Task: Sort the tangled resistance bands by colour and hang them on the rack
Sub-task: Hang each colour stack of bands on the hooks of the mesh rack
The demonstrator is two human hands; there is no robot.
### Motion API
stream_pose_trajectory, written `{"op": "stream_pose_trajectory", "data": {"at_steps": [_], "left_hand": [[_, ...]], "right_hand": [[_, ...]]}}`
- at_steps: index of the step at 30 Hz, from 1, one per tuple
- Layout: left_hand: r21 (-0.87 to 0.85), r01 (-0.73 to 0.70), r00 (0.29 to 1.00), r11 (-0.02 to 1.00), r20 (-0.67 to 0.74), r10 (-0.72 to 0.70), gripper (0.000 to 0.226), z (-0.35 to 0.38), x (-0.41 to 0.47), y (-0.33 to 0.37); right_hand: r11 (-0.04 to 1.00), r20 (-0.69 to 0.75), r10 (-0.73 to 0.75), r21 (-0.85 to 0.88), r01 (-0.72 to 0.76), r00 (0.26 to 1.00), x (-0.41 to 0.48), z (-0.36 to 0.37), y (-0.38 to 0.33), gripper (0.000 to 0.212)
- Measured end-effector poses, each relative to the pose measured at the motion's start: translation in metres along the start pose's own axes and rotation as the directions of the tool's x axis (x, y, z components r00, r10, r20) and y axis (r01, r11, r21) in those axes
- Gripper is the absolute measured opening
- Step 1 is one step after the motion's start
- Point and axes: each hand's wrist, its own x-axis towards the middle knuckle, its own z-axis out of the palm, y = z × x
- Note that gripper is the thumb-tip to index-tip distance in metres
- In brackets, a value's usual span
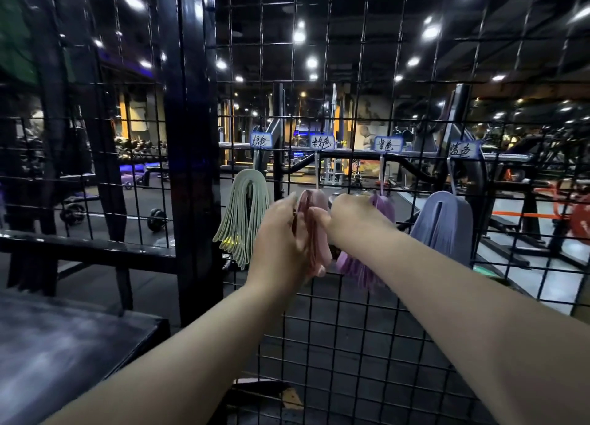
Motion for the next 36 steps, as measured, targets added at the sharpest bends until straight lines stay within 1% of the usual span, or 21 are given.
{"op": "stream_pose_trajectory", "data": {"at_steps": [2,4,6,8,9,11,14,15,17,19,20,21,23,24,25,28,29,30,32,33,36], "left_hand": [[0.033,0.014,1.000,0.999,-0.013,-0.013,0.021,0.008,0.014,0.001],[0.009,0.087,0.996,0.996,0.016,-0.087,0.028,0.016,0.019,0.002],[-0.053,0.163,0.985,0.985,0.058,-0.160,0.026,0.023,0.021,0.004],[-0.122,0.209,0.976,0.970,0.081,-0.200,0.024,0.028,0.020,0.006],[-0.132,0.213,0.976,0.968,0.079,-0.204,0.023,0.030,0.019,0.005],[-0.128,0.202,0.978,0.971,0.079,-0.193,0.028,0.034,0.020,0.003],[-0.104,0.177,0.984,0.979,0.052,-0.173,0.032,0.035,0.022,0.003],[-0.088,0.165,0.986,0.982,0.032,-0.162,0.032,0.035,0.022,0.002],[-0.076,0.115,0.993,0.990,-0.011,-0.116,0.029,0.037,0.023,-0.004],[-0.086,0.102,0.994,0.991,-0.042,-0.106,0.024,0.038,0.021,-0.006],[-0.075,0.095,0.994,0.993,-0.047,-0.099,0.022,0.038,0.021,-0.006],[-0.069,0.092,0.995,0.993,-0.040,-0.095,0.021,0.038,0.022,-0.007],[-0.068,0.098,0.995,0.993,0.006,-0.098,0.016,0.037,0.022,-0.006],[-0.071,0.115,0.993,0.991,0.021,-0.113,0.012,0.036,0.023,-0.005],[-0.074,0.136,0.991,0.988,0.031,-0.134,0.011,0.035,0.023,-0.005],[-0.052,0.246,0.967,0.968,0.078,-0.242,0.030,0.031,0.026,-0.005],[-0.031,0.283,0.956,0.959,0.088,-0.279,0.030,0.031,0.028,-0.006],[-0.001,0.311,0.946,0.950,0.091,-0.310,0.027,0.031,0.030,-0.007],[0.083,0.321,0.940,0.944,0.094,-0.328,0.024,0.032,0.033,-0.009],[0.117,0.307,0.942,0.945,0.104,-0.319,0.023,0.032,0.033,-0.009],[0.126,0.286,0.944,0.950,0.134,-0.302,0.018,0.034,0.029,-0.008]], "right_hand": [[0.999,-0.027,-0.010,0.047,0.012,1.000,0.004,0.006,0.000,0.044],[0.998,-0.045,-0.028,0.053,0.030,0.999,0.004,0.005,0.001,0.035],[0.997,-0.036,-0.057,0.040,0.059,0.998,0.003,0.003,0.000,0.033],[0.994,-0.041,-0.100,0.043,0.102,0.994,0.002,0.002,0.000,0.020],[0.991,-0.052,-0.121,0.044,0.124,0.991,0.002,0.002,0.000,0.019],[0.992,-0.053,-0.116,0.034,0.118,0.992,0.008,0.003,0.000,0.023],[0.998,0.031,-0.022,0.057,0.020,0.999,0.018,0.007,-0.003,0.016],[0.998,0.042,-0.013,0.058,0.010,0.999,0.021,0.009,-0.002,0.013],[0.999,0.029,-0.038,-0.006,0.038,0.999,0.022,0.016,-0.001,0.009],[0.995,0.012,-0.063,-0.077,0.064,0.998,0.020,0.023,0.004,0.007],[0.991,0.007,-0.079,-0.108,0.080,0.997,0.021,0.027,0.007,0.012],[0.988,0.005,-0.088,-0.128,0.088,0.996,0.021,0.031,0.010,0.017],[0.984,0.011,-0.106,-0.140,0.106,0.994,0.020,0.033,0.013,0.012],[0.981,0.016,-0.119,-0.151,0.120,0.993,0.020,0.033,0.012,0.009],[0.981,0.015,-0.120,-0.154,0.121,0.993,0.020,0.035,0.012,0.011],[0.977,0.039,-0.097,-0.184,0.103,0.994,0.017,0.042,0.012,0.013],[0.978,0.057,-0.094,-0.179,0.103,0.994,0.016,0.045,0.011,0.012],[0.985,0.072,-0.094,-0.139,0.103,0.993,0.015,0.049,0.013,0.010],[0.992,0.075,-0.105,-0.064,0.110,0.992,0.010,0.055,0.017,0.011],[0.989,0.080,-0.130,-0.063,0.135,0.988,0.008,0.056,0.018,0.010],[0.971,0.105,-0.183,-0.138,0.196,0.978,0.003,0.057,0.027,0.009]]}}
